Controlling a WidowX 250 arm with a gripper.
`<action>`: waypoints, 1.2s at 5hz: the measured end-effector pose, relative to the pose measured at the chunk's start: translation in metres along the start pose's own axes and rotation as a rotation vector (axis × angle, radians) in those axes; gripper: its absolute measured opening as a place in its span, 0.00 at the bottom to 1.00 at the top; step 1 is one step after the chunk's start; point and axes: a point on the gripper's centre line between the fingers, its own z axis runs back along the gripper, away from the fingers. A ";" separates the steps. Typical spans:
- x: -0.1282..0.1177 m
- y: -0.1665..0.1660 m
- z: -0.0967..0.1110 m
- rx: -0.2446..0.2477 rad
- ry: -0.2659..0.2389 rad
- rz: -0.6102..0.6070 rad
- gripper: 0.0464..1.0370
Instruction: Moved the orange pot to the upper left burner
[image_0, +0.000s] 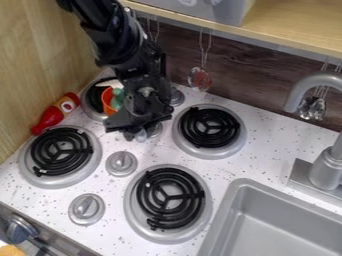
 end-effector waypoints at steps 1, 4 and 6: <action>0.013 0.003 -0.008 -0.012 0.000 -0.045 0.33; 0.041 0.011 -0.051 -0.083 -0.005 -0.108 0.33; 0.049 0.018 -0.062 -0.102 -0.029 -0.099 0.33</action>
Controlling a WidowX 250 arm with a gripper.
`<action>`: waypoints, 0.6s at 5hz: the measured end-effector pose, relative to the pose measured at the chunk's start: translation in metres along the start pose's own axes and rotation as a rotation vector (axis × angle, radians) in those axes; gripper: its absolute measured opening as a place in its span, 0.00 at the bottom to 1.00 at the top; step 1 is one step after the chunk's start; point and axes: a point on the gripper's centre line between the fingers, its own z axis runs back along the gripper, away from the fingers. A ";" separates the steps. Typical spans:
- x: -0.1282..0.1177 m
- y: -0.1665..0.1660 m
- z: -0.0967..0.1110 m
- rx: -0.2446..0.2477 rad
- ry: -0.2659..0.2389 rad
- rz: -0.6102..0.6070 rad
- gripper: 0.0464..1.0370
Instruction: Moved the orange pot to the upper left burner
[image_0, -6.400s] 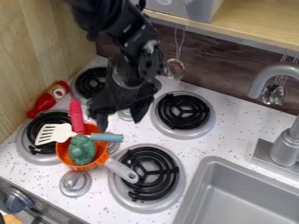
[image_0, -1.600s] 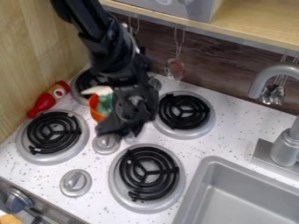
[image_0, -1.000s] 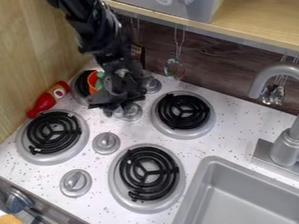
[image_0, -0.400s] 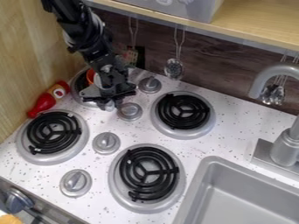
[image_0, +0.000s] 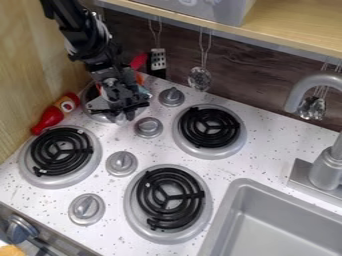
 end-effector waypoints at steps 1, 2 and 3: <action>0.001 0.001 0.000 -0.001 -0.002 0.000 0.38; 0.002 0.007 0.000 0.018 -0.006 0.024 0.70; -0.002 0.012 0.000 0.066 0.016 0.049 0.94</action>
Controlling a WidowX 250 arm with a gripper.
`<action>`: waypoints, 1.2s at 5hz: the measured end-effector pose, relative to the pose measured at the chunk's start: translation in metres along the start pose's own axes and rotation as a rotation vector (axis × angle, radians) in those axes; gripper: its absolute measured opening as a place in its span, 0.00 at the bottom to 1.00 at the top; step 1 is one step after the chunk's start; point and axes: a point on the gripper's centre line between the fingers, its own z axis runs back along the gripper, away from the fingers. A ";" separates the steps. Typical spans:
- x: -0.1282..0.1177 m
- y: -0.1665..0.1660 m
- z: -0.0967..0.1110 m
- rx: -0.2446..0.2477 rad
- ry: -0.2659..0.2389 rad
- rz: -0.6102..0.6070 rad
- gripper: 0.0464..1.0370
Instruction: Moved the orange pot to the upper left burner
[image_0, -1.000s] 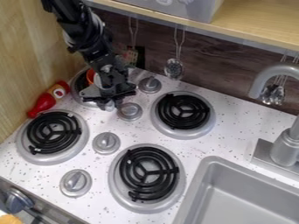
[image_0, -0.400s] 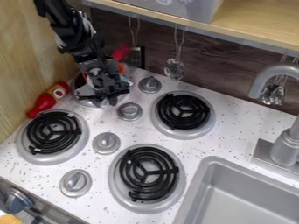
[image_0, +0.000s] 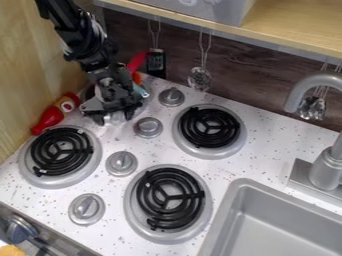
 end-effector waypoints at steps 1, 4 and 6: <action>0.001 -0.005 0.010 0.000 -0.011 0.009 0.96; 0.012 -0.009 0.049 0.050 -0.028 0.089 0.96; -0.028 -0.022 0.069 0.135 0.038 0.069 0.96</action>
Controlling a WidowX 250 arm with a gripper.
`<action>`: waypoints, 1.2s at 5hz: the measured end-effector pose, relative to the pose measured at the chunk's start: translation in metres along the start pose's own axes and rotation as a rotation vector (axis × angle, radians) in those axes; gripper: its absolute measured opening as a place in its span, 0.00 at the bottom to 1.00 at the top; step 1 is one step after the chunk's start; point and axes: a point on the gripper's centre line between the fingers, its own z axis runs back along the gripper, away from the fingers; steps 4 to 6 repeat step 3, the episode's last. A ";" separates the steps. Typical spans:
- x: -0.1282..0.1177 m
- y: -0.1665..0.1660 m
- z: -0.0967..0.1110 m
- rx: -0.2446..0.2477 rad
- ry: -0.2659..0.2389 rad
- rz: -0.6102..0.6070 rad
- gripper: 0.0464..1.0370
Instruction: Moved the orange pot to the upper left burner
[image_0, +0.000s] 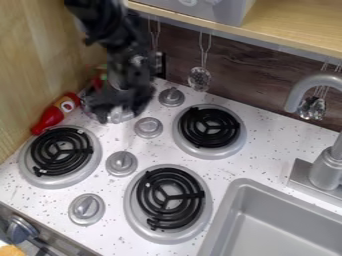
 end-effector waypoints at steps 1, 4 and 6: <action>-0.028 -0.007 0.013 -0.010 0.028 -0.044 0.96; -0.073 -0.035 0.031 -0.136 0.082 -0.159 0.96; -0.073 -0.035 0.031 -0.136 0.082 -0.159 0.96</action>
